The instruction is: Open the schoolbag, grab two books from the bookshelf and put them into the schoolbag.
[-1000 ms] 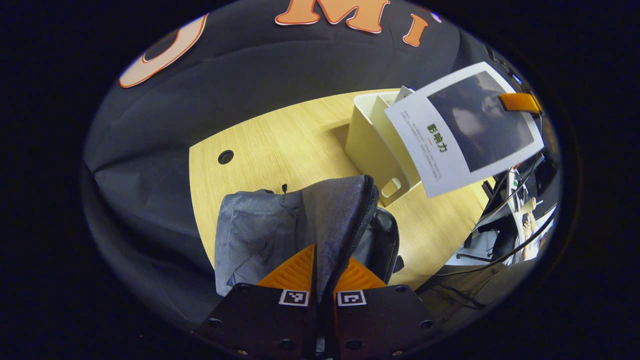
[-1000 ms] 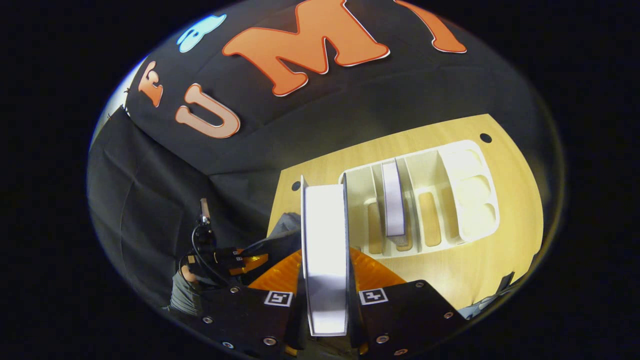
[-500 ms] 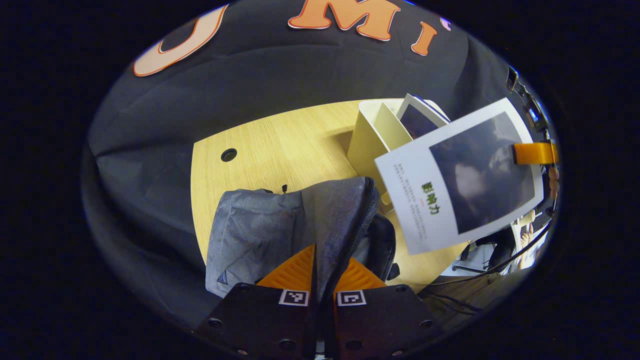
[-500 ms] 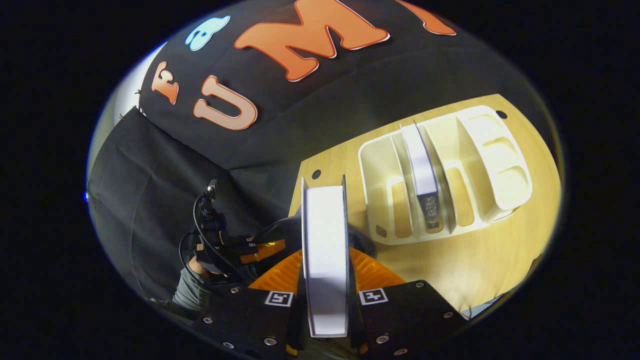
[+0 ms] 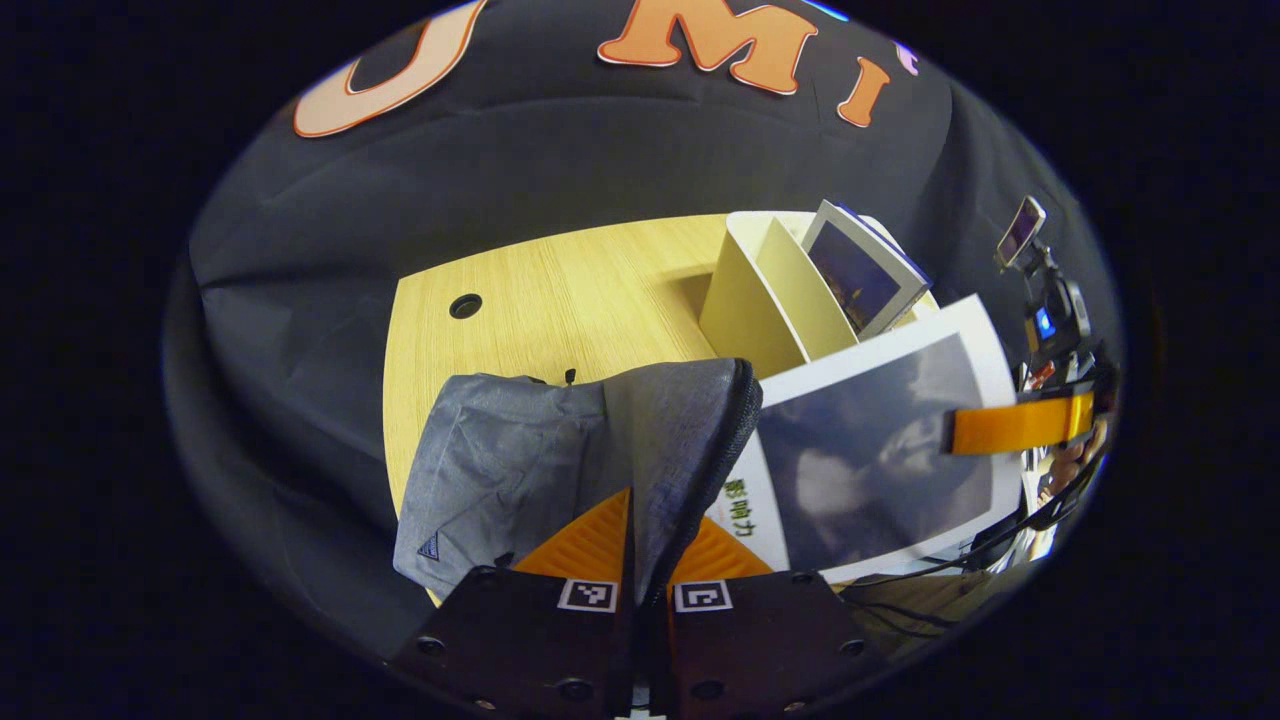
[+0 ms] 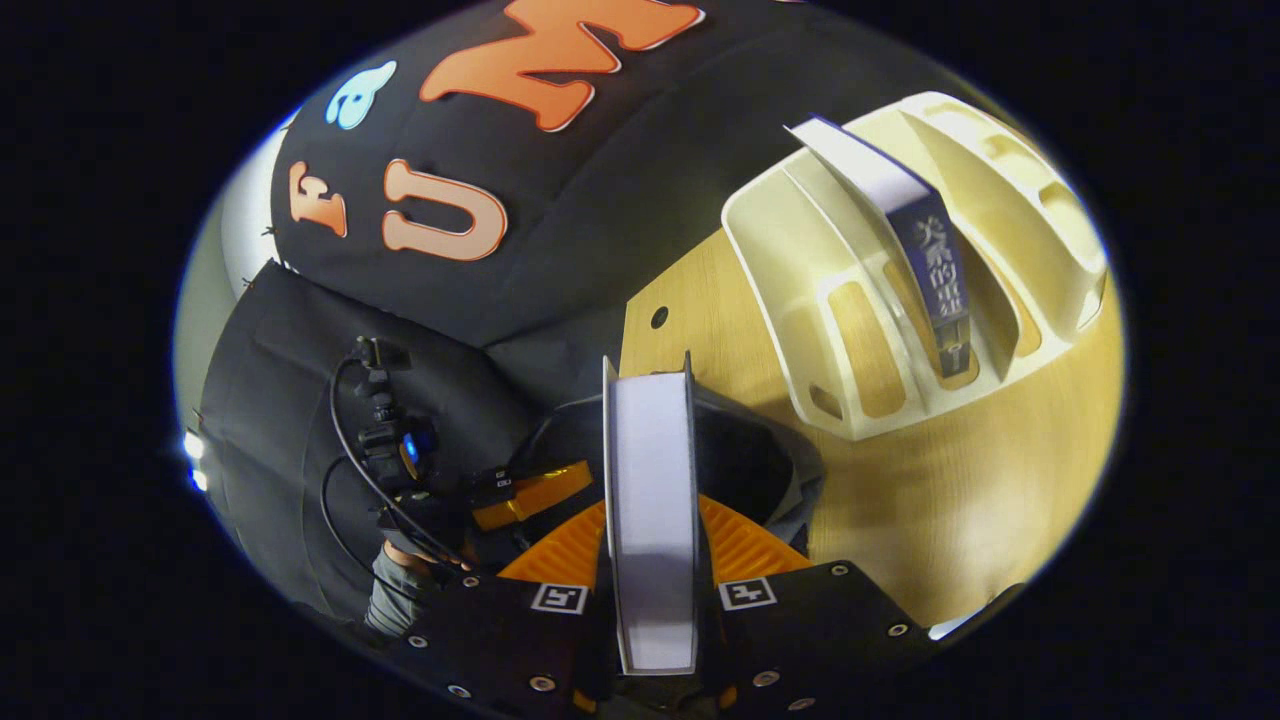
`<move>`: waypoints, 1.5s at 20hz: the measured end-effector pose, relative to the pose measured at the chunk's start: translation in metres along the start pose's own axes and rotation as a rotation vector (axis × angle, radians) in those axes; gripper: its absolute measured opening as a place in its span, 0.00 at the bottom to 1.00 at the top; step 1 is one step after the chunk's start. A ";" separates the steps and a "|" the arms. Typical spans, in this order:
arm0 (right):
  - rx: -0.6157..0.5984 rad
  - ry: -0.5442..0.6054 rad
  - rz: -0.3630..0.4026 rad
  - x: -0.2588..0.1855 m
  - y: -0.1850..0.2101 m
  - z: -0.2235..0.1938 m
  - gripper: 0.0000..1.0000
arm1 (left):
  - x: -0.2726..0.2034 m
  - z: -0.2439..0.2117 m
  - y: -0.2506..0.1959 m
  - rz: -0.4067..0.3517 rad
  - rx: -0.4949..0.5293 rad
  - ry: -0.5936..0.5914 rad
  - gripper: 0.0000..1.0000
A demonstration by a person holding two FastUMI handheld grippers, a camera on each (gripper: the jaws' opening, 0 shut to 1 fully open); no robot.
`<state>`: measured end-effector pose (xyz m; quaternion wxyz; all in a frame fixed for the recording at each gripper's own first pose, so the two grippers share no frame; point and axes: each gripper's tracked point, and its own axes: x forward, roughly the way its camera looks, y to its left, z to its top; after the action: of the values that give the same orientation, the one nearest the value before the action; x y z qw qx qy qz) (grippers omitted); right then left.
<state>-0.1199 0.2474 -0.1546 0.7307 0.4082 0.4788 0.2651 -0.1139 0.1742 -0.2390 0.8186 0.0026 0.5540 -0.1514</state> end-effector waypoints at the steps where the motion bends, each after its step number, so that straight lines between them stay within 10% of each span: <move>1: 0.023 -0.005 0.005 0.007 -0.005 -0.004 0.33 | 0.000 -0.001 -0.001 0.001 -0.008 -0.007 0.06; 30: 0.348 -0.153 0.066 0.184 -0.016 -0.036 0.33 | 0.005 0.000 -0.030 -0.027 -0.128 -0.051 0.06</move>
<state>-0.0795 0.3947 -0.2645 0.6742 0.5629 0.4468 0.1704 -0.1201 0.1446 -0.2385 0.8289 -0.0610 0.5414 -0.1268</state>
